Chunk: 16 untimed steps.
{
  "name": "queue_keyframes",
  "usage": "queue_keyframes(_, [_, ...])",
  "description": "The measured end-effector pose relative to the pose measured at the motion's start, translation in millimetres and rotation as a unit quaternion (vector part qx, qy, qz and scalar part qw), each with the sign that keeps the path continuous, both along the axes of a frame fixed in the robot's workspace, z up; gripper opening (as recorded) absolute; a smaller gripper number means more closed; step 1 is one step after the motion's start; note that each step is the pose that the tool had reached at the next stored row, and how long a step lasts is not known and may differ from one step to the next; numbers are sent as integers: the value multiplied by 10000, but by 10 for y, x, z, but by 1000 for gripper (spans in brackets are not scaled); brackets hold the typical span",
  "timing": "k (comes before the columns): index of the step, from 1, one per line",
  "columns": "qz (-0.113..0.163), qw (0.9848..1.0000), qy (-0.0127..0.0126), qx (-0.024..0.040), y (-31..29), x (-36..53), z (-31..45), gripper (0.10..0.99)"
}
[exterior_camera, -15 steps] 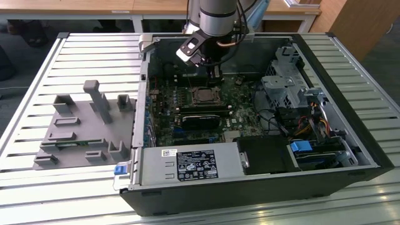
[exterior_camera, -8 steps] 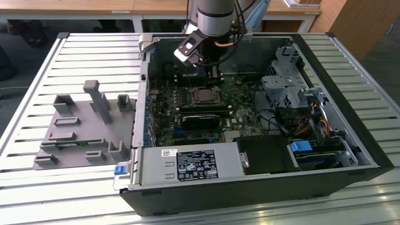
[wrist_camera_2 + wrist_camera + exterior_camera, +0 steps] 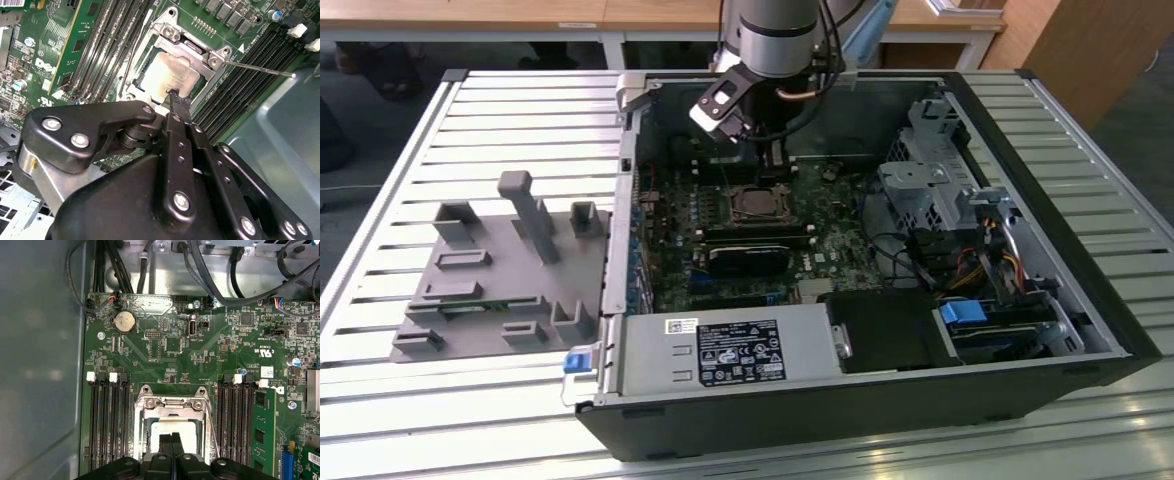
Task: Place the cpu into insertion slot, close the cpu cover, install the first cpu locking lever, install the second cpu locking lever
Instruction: 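Install the first cpu locking lever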
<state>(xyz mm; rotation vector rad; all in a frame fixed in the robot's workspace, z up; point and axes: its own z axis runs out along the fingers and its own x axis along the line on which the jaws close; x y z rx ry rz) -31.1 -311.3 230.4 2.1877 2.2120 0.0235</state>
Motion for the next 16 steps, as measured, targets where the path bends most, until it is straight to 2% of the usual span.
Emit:
queue_keyframes(9, [0,10000,1,-1,-1,-1,13,106])
queue_keyframes(11, [0,10000,0,0,0,-1,53,106])
queue_keyframes(16, [0,10000,0,1,0,-1,216,106])
